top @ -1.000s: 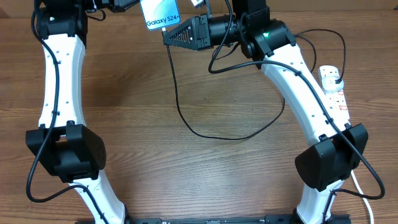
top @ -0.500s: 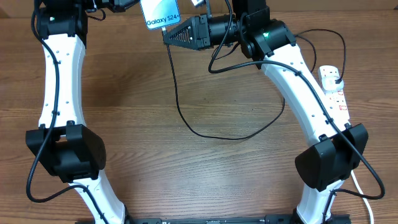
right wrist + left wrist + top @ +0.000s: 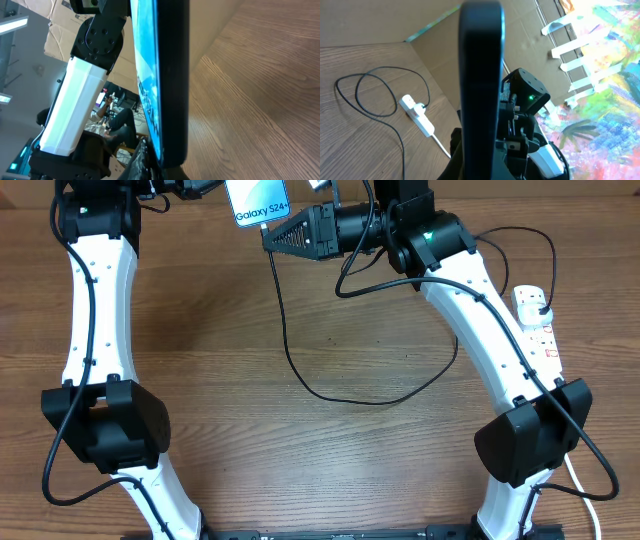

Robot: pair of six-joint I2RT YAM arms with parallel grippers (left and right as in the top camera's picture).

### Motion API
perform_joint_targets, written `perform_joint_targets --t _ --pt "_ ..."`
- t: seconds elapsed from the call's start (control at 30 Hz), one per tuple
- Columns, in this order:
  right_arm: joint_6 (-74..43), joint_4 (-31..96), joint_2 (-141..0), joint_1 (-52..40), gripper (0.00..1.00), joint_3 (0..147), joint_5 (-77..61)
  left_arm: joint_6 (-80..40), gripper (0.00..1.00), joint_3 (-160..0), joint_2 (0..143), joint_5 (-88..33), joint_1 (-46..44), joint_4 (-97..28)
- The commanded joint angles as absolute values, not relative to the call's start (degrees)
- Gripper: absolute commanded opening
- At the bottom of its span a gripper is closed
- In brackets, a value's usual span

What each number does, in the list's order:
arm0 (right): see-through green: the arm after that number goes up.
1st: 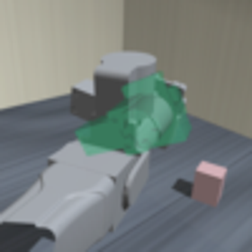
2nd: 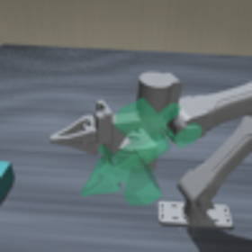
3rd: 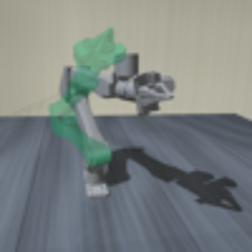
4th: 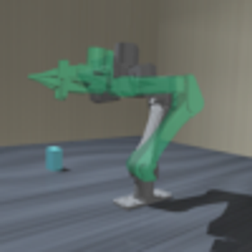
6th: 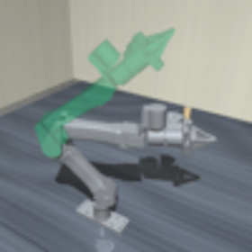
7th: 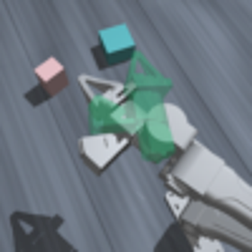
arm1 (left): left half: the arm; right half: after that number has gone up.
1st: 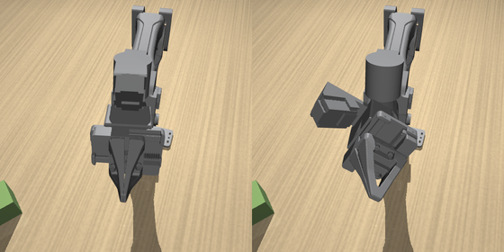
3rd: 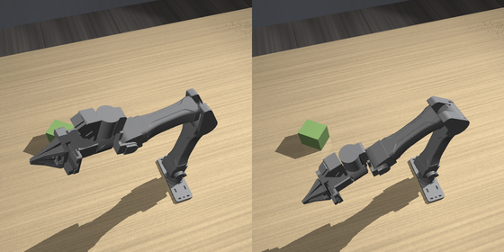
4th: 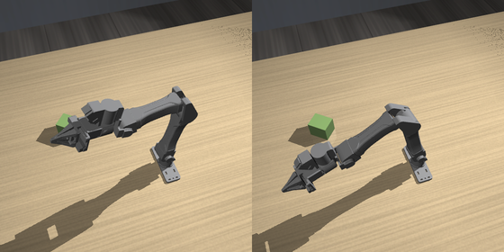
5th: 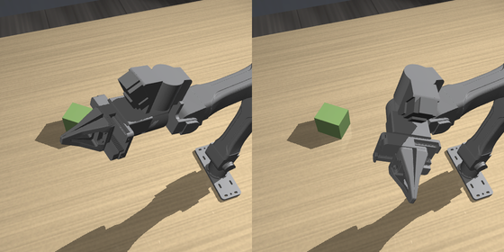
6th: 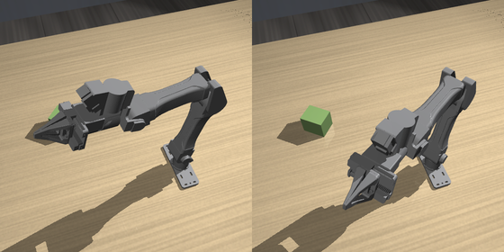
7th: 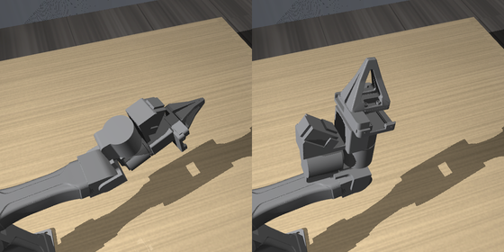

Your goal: Plug charger to phone and switch on socket

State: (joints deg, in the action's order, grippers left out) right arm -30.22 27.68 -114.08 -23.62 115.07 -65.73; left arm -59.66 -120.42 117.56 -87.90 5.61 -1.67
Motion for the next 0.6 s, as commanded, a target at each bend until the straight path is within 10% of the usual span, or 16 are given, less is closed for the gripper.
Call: perform_joint_targets --t 0.0,0.57 --pt "-30.2 26.2 -114.2 -22.2 0.04 115.9 -64.8 -58.9 0.04 -121.6 116.6 -90.6 4.9 -1.4" --pt "-30.2 25.6 -114.2 -22.0 0.04 115.9 -64.5 -59.4 0.04 -121.6 116.6 -90.6 4.9 -1.4"
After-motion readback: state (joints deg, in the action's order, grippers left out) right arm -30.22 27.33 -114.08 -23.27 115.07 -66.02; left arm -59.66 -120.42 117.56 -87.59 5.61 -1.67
